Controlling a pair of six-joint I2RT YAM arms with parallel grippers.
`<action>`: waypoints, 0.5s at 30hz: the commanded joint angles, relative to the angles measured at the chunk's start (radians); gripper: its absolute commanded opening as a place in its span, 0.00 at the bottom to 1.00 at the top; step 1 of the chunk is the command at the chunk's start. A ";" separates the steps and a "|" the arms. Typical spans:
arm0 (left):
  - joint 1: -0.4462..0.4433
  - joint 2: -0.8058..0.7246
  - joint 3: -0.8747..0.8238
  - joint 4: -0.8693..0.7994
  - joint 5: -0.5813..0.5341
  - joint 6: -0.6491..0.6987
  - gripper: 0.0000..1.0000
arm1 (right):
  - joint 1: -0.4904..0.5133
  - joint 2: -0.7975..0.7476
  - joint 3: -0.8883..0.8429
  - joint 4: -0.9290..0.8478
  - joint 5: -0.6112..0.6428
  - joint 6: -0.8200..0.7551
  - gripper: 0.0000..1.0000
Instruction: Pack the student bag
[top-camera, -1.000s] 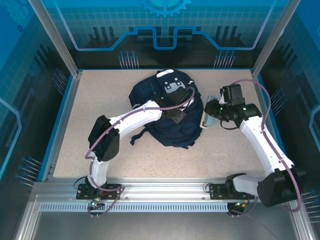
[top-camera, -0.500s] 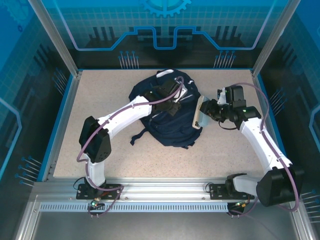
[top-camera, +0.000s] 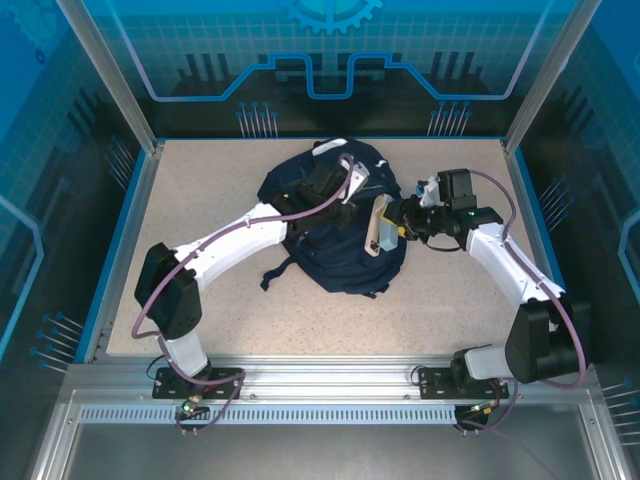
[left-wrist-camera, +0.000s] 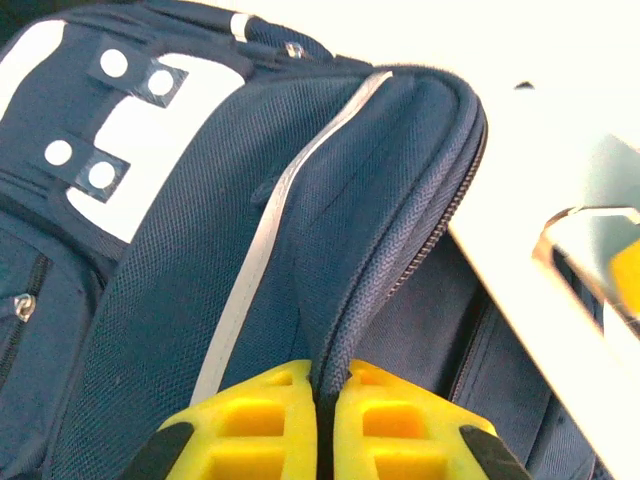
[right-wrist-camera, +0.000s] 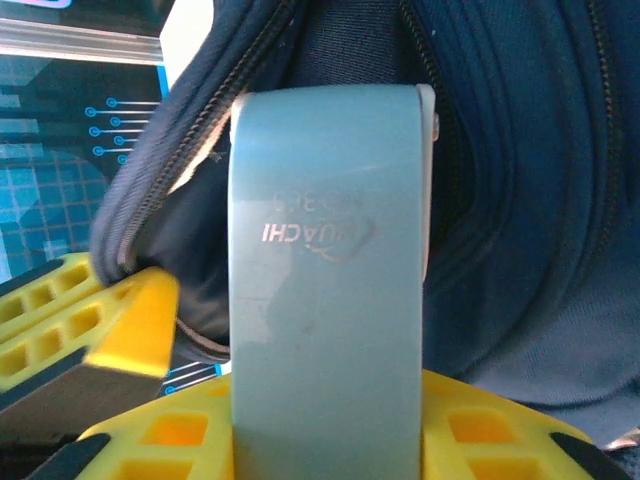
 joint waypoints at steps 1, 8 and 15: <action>0.005 -0.094 -0.019 0.165 0.022 -0.043 0.00 | 0.029 0.036 0.023 0.107 -0.066 0.069 0.23; -0.001 -0.115 0.006 0.208 0.093 -0.090 0.00 | 0.077 0.183 0.110 0.219 0.003 0.146 0.22; -0.006 -0.073 0.085 0.172 0.086 -0.146 0.00 | 0.114 0.325 0.178 0.346 0.096 0.219 0.31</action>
